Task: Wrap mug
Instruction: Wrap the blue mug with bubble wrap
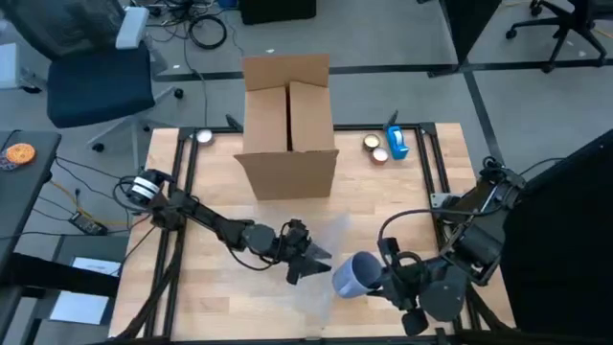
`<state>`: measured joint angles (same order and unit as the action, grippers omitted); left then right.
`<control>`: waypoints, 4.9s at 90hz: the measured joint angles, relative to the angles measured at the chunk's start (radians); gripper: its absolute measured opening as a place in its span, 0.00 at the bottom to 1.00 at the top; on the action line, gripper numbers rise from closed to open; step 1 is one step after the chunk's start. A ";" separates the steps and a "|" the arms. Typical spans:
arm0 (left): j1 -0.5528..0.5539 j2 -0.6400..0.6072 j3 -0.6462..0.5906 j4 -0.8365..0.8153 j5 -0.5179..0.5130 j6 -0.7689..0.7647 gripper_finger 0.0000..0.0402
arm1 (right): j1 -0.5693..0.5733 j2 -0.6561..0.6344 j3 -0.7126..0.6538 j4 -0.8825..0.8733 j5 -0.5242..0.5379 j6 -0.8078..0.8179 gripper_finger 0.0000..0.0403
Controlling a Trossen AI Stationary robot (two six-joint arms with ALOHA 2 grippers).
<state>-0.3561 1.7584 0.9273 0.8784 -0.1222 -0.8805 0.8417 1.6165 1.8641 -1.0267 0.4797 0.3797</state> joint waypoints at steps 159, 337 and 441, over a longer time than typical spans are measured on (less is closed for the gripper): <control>-0.013 0.301 0.249 0.157 0.323 0.268 0.87 | -0.152 -0.048 -0.186 -0.153 -0.163 0.158 0.00; -0.064 -0.093 0.247 -1.580 -0.255 0.076 0.87 | -0.346 0.052 -0.563 0.481 -0.329 -0.160 0.00; -0.157 -0.108 0.228 -1.779 -0.546 -0.273 0.87 | -0.410 0.208 -0.523 0.617 -0.337 -0.435 0.28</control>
<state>-0.5129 1.6501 1.1553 -0.9008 -0.6682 -1.1534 0.4313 1.8240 1.3414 -0.4099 0.1426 -0.0554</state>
